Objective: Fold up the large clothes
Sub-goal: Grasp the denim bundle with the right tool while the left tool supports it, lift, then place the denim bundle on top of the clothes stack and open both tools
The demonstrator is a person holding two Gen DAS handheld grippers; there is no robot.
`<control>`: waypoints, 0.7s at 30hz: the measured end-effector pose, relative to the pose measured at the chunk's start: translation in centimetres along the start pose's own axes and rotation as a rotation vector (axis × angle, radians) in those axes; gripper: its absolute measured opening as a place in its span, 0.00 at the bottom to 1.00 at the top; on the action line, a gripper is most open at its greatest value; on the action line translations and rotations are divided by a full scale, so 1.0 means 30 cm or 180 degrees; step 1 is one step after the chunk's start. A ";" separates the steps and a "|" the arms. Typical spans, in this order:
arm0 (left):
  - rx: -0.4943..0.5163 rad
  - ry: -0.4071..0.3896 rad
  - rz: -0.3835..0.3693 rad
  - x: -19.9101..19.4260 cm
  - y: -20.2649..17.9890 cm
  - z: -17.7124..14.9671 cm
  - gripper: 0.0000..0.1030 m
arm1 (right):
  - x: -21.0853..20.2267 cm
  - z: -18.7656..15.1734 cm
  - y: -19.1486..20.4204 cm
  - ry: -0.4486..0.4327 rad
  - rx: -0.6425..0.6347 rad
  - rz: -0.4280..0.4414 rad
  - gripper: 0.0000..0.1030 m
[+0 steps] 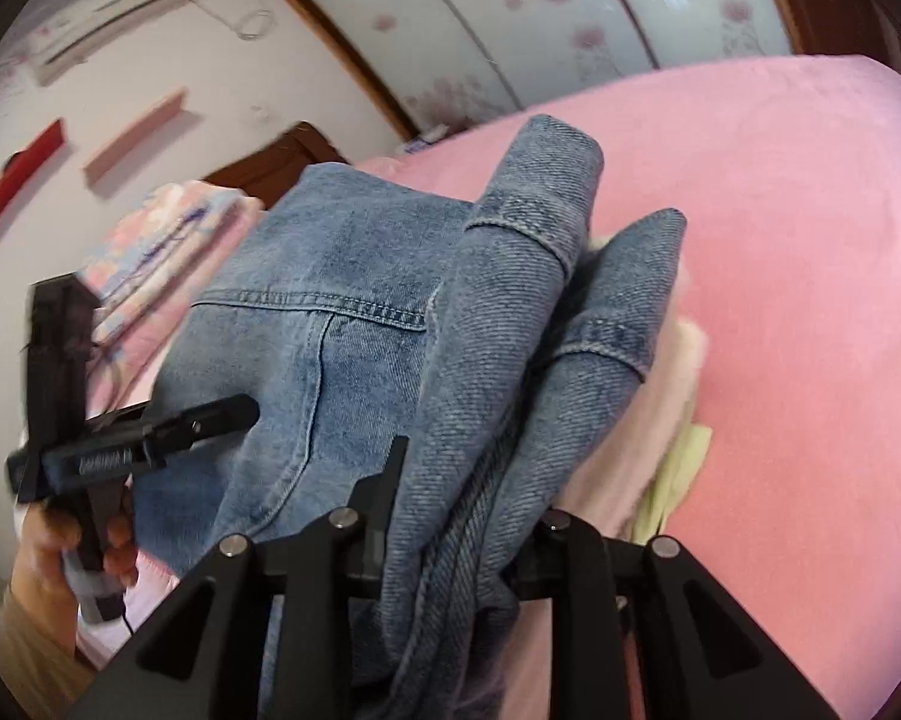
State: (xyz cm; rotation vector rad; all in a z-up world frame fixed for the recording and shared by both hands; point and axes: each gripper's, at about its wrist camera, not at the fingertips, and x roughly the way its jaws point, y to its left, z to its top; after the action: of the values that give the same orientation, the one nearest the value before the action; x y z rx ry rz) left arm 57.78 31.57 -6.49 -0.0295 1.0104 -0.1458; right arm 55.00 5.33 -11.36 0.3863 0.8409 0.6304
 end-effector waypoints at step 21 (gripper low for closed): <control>-0.0179 -0.0428 0.0692 -0.398 -0.241 -0.189 0.92 | -0.525 -0.168 0.116 0.0312 0.0122 -0.0543 0.42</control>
State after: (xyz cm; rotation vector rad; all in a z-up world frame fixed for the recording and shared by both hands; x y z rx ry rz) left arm 45.95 26.28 1.21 0.0190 0.8769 0.0826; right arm 41.87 -1.97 -3.62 0.3162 0.9696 0.4783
